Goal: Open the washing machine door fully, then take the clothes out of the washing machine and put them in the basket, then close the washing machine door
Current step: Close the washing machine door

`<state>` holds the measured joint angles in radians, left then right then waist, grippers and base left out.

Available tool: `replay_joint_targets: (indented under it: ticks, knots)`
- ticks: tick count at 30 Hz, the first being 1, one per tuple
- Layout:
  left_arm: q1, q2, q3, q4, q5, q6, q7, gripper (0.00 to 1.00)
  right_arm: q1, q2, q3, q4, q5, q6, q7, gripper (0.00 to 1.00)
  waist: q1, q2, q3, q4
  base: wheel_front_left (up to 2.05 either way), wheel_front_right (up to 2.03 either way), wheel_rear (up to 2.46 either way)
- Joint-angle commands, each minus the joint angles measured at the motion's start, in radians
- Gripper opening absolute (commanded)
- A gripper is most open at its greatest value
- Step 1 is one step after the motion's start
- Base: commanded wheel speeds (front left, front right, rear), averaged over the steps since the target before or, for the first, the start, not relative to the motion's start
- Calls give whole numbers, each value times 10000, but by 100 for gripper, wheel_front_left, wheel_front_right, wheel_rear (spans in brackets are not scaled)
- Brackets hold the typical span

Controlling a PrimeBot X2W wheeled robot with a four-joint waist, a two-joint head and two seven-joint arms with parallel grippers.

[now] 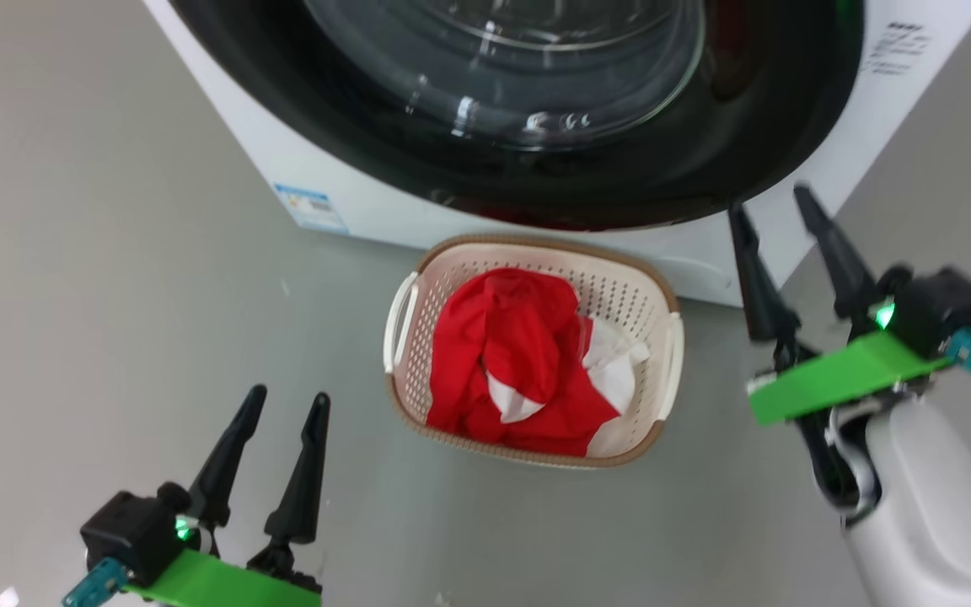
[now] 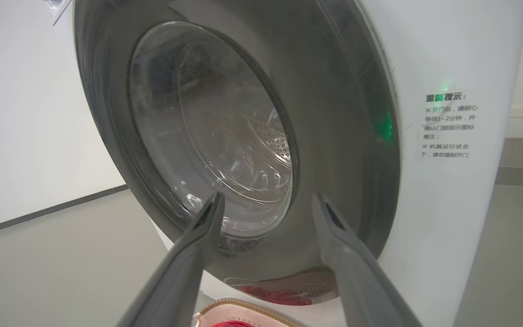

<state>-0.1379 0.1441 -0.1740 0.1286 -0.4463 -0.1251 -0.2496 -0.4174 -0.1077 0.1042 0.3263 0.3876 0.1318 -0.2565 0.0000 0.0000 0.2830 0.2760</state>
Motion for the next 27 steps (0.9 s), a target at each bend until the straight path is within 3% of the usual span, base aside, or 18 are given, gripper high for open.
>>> replay_joint_targets:
  ticks: [1,27]
  knots:
    - [71,301,419,-167,109,-56,-122,100,256,16,239,-249,149,-11,-53,100,0,0,-393,-319,0,0,0]
    - [989,662,1313,-76,452,-56,-122,100,3076,-59,-141,-634,417,-11,-53,100,0,0,-1799,-1652,0,0,0]
